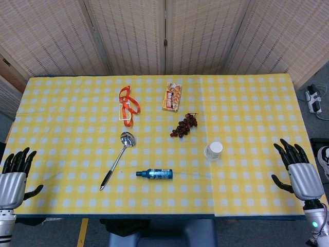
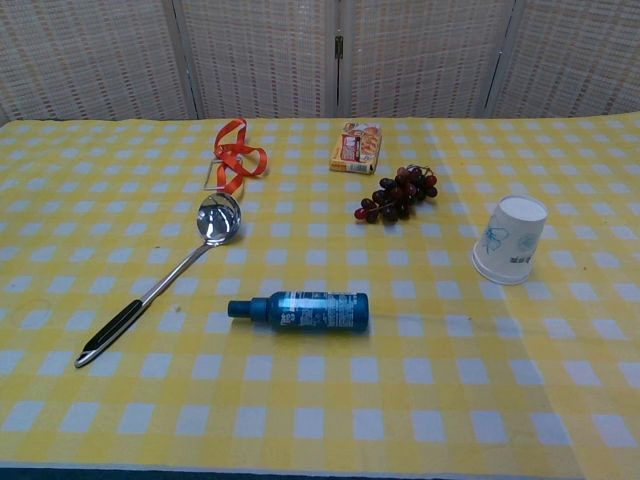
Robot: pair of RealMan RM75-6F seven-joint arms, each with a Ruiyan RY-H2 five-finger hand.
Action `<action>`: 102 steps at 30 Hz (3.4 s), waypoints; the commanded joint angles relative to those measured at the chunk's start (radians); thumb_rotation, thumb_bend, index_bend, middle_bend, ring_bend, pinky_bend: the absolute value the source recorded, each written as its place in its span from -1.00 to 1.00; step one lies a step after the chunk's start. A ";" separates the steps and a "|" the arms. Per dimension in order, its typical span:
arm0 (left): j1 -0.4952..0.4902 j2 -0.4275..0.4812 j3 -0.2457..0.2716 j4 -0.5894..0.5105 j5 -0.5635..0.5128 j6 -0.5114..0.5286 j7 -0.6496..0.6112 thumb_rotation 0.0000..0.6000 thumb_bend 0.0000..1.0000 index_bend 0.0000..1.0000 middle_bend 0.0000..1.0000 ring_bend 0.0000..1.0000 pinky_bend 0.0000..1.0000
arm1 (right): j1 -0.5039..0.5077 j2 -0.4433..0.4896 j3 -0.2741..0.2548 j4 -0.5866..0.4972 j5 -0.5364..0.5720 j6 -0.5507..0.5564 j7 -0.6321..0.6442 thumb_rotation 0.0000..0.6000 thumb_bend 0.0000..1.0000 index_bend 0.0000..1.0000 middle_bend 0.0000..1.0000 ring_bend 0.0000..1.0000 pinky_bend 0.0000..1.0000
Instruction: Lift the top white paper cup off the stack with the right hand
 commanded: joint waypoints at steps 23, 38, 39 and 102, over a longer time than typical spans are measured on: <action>0.003 -0.006 0.003 0.002 0.034 0.028 -0.019 1.00 -0.58 -1.00 -1.00 -1.00 -1.00 | 0.103 0.003 0.031 -0.047 0.008 -0.121 -0.033 1.00 -0.35 -0.80 -0.91 -0.75 -0.83; 0.002 -0.010 0.008 0.004 0.041 0.028 -0.013 1.00 -0.58 -1.00 -1.00 -1.00 -1.00 | 0.334 -0.015 0.094 -0.091 0.168 -0.467 -0.133 1.00 -0.35 -0.50 -0.85 -0.74 -0.80; 0.003 -0.010 0.008 0.004 0.041 0.027 -0.014 1.00 -0.58 -1.00 -1.00 -1.00 -1.00 | 0.345 -0.016 0.097 -0.093 0.176 -0.480 -0.141 1.00 -0.35 -0.49 -0.85 -0.73 -0.80; -0.006 -0.013 0.012 0.010 0.014 -0.010 -0.013 1.00 -0.58 -1.00 -1.00 -1.00 -1.00 | 0.643 -0.082 0.066 0.000 0.533 -0.718 -0.217 1.00 -0.13 -0.24 -0.72 -0.72 -0.79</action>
